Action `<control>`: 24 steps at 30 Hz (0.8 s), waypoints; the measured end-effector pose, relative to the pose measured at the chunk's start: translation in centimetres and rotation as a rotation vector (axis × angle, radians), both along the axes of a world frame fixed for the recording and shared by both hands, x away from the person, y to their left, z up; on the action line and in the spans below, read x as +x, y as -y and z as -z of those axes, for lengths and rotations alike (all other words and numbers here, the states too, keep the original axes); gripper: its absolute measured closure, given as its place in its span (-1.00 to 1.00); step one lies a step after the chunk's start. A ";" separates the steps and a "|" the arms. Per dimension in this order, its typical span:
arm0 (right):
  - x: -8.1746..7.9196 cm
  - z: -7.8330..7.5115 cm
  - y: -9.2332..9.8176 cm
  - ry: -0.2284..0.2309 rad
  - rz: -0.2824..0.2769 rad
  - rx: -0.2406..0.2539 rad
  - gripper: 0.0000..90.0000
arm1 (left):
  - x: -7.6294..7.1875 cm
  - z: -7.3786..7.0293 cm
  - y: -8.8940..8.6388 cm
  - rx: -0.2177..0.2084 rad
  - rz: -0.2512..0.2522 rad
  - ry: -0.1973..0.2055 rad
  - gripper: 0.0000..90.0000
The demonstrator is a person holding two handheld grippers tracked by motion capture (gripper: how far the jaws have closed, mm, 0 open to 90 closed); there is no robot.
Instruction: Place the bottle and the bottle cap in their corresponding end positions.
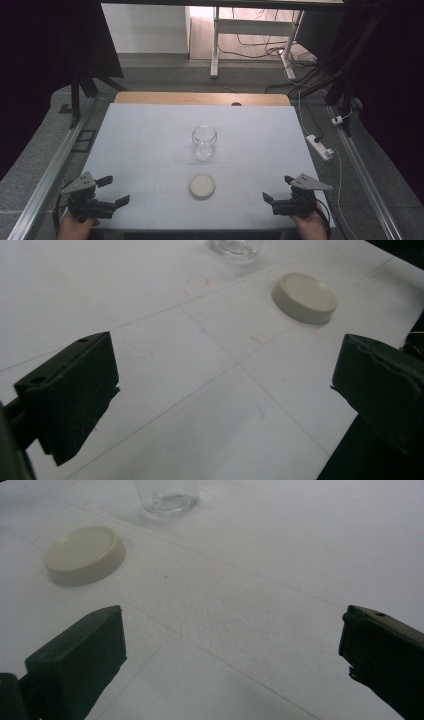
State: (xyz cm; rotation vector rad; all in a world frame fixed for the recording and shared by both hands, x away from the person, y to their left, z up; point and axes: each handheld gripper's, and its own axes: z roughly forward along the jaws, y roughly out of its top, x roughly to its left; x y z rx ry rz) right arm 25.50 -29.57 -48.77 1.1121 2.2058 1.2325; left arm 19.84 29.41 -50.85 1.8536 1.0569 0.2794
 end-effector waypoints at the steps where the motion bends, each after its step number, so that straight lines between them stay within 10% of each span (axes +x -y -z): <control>1: -0.1 0.0 0.2 0.000 0.008 0.003 -1.00 | -0.1 0.1 -0.2 0.003 -0.007 -0.001 -1.00; 24: -2.2 0.6 3.1 -0.053 0.098 -0.008 -1.00 | -2.3 1.5 -1.5 0.141 -0.121 -0.054 -1.00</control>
